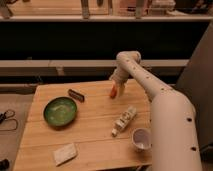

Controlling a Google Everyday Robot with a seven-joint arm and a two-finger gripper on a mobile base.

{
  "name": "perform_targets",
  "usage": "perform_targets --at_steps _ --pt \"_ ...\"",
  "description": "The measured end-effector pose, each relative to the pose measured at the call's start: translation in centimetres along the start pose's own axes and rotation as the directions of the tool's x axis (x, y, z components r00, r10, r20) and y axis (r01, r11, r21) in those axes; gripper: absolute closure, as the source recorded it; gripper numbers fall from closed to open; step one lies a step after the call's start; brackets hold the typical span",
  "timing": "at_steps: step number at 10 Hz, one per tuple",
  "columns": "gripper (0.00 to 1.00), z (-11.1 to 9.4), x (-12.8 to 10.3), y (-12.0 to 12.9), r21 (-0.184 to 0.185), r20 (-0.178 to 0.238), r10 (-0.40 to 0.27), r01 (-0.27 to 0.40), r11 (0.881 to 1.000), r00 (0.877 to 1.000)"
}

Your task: Place the pepper in the ceramic bowl

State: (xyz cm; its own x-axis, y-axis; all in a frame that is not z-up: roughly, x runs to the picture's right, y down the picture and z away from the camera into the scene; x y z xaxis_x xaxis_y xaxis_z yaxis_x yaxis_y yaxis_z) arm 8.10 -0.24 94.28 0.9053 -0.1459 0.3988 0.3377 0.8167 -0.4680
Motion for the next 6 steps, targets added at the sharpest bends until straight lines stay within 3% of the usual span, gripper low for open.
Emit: perform_targets --at_steps 3,6 --pt "0.2 0.39 -0.17 -0.11 -0.01 0.022 -0.03 0.03 0.999 0.999" --pt "0.2 0.75 0.26 0.3 -0.037 0.005 -0.061 0.061 0.997 0.998"
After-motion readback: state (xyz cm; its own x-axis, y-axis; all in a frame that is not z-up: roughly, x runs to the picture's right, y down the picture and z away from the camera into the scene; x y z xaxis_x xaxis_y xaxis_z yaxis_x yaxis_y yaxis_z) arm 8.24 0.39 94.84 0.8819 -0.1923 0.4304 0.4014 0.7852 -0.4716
